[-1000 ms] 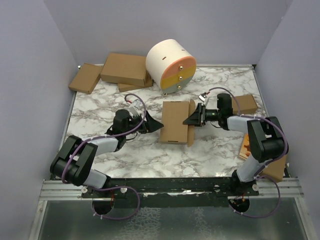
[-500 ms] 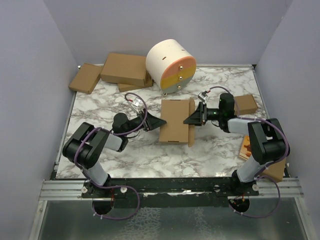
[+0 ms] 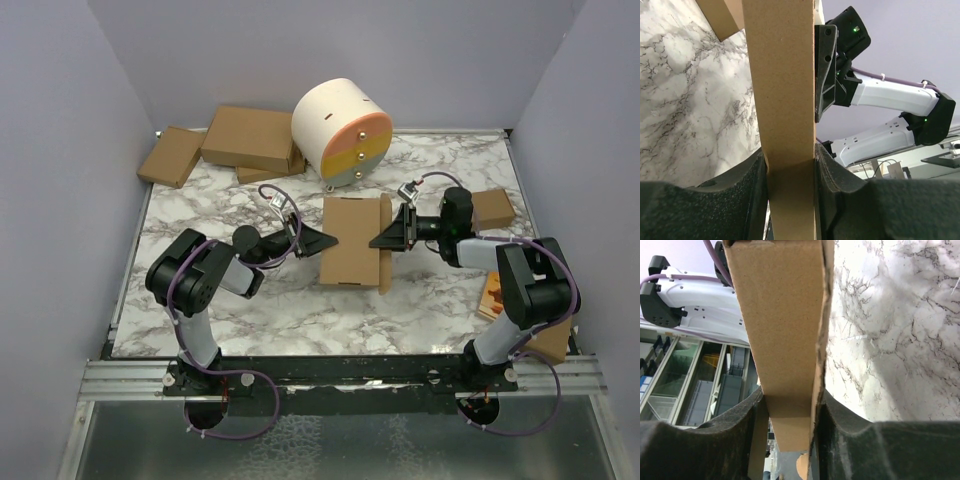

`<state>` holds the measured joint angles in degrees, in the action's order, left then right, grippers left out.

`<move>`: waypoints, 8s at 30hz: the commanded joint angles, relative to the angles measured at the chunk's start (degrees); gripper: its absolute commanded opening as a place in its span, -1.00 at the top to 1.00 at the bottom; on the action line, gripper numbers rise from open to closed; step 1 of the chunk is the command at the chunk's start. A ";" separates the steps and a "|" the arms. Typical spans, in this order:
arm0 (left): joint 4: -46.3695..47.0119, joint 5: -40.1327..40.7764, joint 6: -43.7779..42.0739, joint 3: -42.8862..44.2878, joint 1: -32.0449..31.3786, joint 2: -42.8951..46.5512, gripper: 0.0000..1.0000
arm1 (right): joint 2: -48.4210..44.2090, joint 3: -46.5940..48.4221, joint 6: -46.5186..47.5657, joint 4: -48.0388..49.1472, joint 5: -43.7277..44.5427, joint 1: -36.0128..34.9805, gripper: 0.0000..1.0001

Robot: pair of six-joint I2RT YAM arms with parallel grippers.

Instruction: Fold the paper box

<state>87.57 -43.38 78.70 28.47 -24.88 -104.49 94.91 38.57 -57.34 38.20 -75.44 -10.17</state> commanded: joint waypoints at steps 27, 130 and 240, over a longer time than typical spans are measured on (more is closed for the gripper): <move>13.61 -10.79 24.54 0.40 13.47 6.96 0.89 | -14.89 27.27 180.79 -119.01 -15.09 5.42 -0.93; -18.22 -12.09 2.01 4.72 13.22 24.74 0.92 | -26.15 16.74 101.45 -55.39 14.44 -19.34 0.98; 5.01 -18.62 -31.13 -5.44 8.76 42.45 0.99 | -23.62 51.02 148.65 -110.52 -11.38 1.46 -0.08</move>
<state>87.59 -64.88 50.17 23.51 -15.88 -63.90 72.03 87.77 86.78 -66.85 -82.59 -8.45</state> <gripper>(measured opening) 0.355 0.565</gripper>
